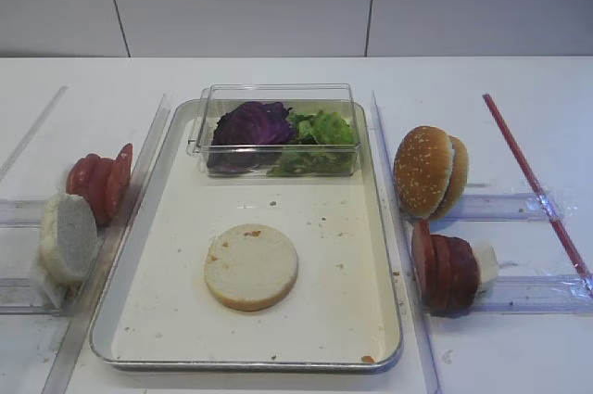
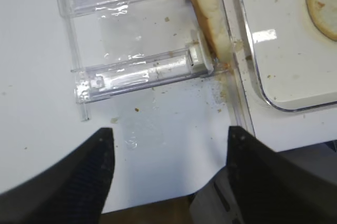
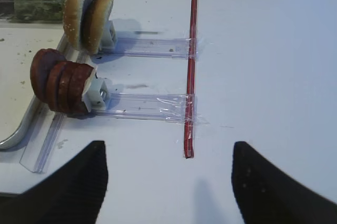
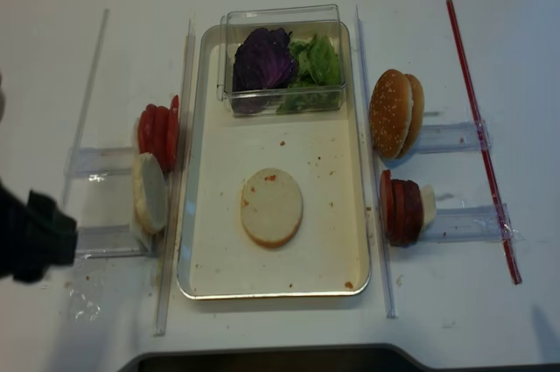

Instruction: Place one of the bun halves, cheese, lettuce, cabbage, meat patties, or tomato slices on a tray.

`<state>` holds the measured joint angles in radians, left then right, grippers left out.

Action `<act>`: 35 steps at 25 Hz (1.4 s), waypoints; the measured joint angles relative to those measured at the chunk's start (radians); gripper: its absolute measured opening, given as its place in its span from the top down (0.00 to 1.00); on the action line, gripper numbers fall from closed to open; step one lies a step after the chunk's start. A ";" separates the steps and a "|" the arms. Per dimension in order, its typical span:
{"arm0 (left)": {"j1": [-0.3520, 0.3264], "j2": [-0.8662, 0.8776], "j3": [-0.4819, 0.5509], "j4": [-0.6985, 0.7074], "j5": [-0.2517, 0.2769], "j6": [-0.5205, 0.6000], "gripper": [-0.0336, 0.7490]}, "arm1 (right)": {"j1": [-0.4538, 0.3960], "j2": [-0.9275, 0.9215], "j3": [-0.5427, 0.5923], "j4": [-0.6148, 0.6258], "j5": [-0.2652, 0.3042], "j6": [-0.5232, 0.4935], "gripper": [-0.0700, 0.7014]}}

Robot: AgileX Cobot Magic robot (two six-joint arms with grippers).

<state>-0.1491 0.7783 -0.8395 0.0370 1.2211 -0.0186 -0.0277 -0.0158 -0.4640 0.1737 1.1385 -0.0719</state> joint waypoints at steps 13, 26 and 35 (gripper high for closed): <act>0.000 -0.370 0.272 0.000 -0.070 0.000 0.42 | 0.000 0.000 0.000 0.000 0.000 0.000 0.24; 0.000 -0.673 0.343 -0.043 -0.065 0.000 0.42 | 0.000 0.000 0.000 0.000 0.000 0.000 0.24; 0.002 -0.793 0.344 -0.069 -0.055 0.035 0.42 | 0.000 0.000 0.000 -0.002 -0.002 0.000 0.24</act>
<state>-0.1475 -0.0146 -0.4954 -0.0320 1.1657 0.0163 -0.0277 -0.0158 -0.4640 0.1720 1.1363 -0.0719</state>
